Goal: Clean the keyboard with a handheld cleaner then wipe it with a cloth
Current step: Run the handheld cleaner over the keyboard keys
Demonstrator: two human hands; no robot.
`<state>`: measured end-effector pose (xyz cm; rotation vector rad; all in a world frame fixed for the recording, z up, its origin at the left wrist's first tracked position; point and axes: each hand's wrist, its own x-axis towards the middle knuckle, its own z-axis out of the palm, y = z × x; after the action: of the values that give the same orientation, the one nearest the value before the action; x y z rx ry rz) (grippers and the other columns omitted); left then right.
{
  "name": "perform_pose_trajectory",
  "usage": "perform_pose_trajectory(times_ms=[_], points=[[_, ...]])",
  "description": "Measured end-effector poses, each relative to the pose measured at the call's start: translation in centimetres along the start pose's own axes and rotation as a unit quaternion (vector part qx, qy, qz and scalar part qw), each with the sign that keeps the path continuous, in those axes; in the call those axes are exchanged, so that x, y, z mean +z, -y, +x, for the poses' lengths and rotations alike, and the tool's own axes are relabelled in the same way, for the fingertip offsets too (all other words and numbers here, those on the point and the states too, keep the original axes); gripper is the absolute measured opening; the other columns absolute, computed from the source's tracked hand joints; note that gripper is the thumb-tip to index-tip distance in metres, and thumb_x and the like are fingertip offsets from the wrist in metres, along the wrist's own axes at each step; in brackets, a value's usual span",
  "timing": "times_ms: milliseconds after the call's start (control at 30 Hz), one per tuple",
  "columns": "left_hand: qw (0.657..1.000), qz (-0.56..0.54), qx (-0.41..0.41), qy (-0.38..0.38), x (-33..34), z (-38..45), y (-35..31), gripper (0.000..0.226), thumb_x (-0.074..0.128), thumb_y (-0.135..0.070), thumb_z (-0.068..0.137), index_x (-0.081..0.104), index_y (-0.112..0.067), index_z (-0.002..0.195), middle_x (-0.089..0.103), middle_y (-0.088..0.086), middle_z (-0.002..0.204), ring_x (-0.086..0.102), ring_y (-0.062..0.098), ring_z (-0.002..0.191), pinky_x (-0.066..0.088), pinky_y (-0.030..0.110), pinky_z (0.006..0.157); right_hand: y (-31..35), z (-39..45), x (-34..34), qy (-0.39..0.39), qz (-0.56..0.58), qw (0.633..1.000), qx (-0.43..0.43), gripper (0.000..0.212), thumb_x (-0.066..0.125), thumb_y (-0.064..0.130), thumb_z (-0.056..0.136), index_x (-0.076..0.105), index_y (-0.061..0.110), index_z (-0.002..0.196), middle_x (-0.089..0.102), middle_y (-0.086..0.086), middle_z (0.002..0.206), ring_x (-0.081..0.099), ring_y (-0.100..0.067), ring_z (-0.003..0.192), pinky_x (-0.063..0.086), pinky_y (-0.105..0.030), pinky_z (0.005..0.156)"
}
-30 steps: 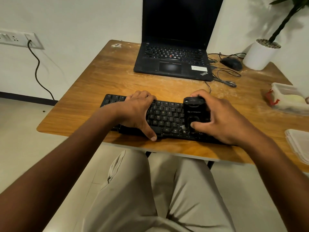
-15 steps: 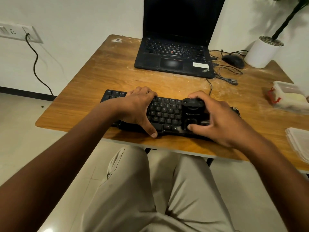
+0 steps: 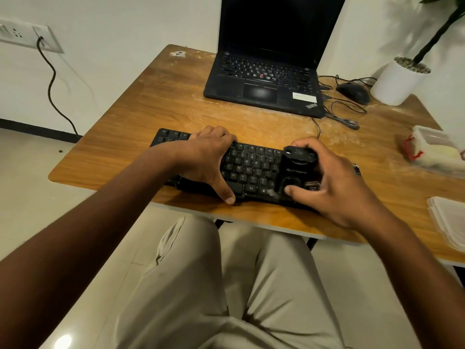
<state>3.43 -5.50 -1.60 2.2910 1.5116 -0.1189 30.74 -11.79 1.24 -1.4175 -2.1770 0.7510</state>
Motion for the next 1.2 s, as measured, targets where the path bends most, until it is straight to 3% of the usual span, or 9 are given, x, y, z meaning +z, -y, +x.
perform_pose_trajectory(times_ms=[167,333,567,733,867,967,1100,1200], points=[[1.000,0.010,0.001,-0.002,0.0,0.0,0.0,0.142,0.084,-0.078,0.043,0.018,-0.025,0.157,0.027,-0.003,0.151,0.023,0.021,0.141,0.023,0.048,0.121,-0.3,-0.2,-2.1,-0.014,0.006,1.000,0.006,0.063,0.084,0.014,0.078,0.048,0.045,0.119,0.065,0.024,0.103,0.067,-0.001,0.095,0.061,-0.031,0.078],[1.000,0.002,-0.002,0.003,-0.1,-0.2,-0.2,0.142,0.086,-0.076,0.044,0.017,-0.026,0.158,0.025,-0.004,0.151,0.021,0.021,0.142,0.021,0.048,0.121,1.0,0.6,1.3,-0.043,0.081,0.995,-0.028,0.062,0.085,0.016,0.078,0.048,0.041,0.121,0.062,0.024,0.106,0.064,0.001,0.101,0.062,-0.032,0.079],[1.000,0.002,-0.004,0.005,0.0,0.1,-0.1,0.142,0.084,-0.078,0.041,0.019,-0.028,0.157,0.027,-0.006,0.149,0.023,0.020,0.139,0.023,0.048,0.121,-1.3,-1.3,-1.8,-0.015,-0.015,1.000,0.003,0.064,0.084,0.017,0.079,0.045,0.046,0.121,0.064,0.020,0.106,0.064,0.005,0.094,0.060,-0.027,0.077],[1.000,-0.003,-0.004,0.003,0.0,0.0,-0.1,0.140,0.086,-0.076,0.043,0.018,-0.028,0.157,0.027,-0.006,0.150,0.023,0.020,0.140,0.023,0.049,0.121,-0.2,-0.7,-1.8,-0.068,0.015,0.997,-0.014,0.063,0.085,0.017,0.077,0.047,0.044,0.120,0.064,0.023,0.102,0.064,0.006,0.096,0.058,-0.017,0.074],[1.000,-0.005,-0.004,0.005,-0.1,-0.1,-0.1,0.140,0.086,-0.075,0.044,0.018,-0.028,0.157,0.026,-0.006,0.150,0.022,0.020,0.140,0.023,0.049,0.121,0.9,0.1,0.7,-0.038,0.065,0.996,-0.039,0.061,0.084,0.020,0.077,0.047,0.044,0.119,0.061,0.029,0.108,0.066,-0.005,0.099,0.061,-0.030,0.082],[1.000,-0.003,-0.002,0.004,-0.1,-0.1,-0.2,0.139,0.086,-0.074,0.045,0.018,-0.028,0.157,0.027,-0.005,0.150,0.022,0.020,0.140,0.022,0.048,0.121,0.1,0.0,0.1,-0.001,0.028,0.999,-0.015,0.062,0.083,0.020,0.079,0.046,0.045,0.122,0.066,0.018,0.106,0.071,-0.019,0.091,0.061,-0.045,0.078],[1.000,0.004,-0.002,-0.003,0.0,0.0,-0.2,0.140,0.086,-0.075,0.045,0.018,-0.026,0.157,0.027,-0.004,0.151,0.022,0.021,0.141,0.021,0.048,0.121,-0.9,-0.3,-2.8,0.016,-0.035,0.999,0.008,0.063,0.082,0.015,0.079,0.045,0.047,0.119,0.064,0.019,0.105,0.066,-0.004,0.095,0.057,-0.020,0.070],[1.000,0.005,-0.001,-0.004,0.1,-0.1,-0.1,0.141,0.086,-0.076,0.045,0.017,-0.026,0.157,0.026,-0.004,0.151,0.021,0.021,0.142,0.021,0.049,0.122,-0.3,0.2,-3.2,-0.040,-0.006,0.999,0.005,0.065,0.084,0.013,0.077,0.046,0.045,0.119,0.062,0.021,0.105,0.064,0.005,0.095,0.053,-0.010,0.066]])
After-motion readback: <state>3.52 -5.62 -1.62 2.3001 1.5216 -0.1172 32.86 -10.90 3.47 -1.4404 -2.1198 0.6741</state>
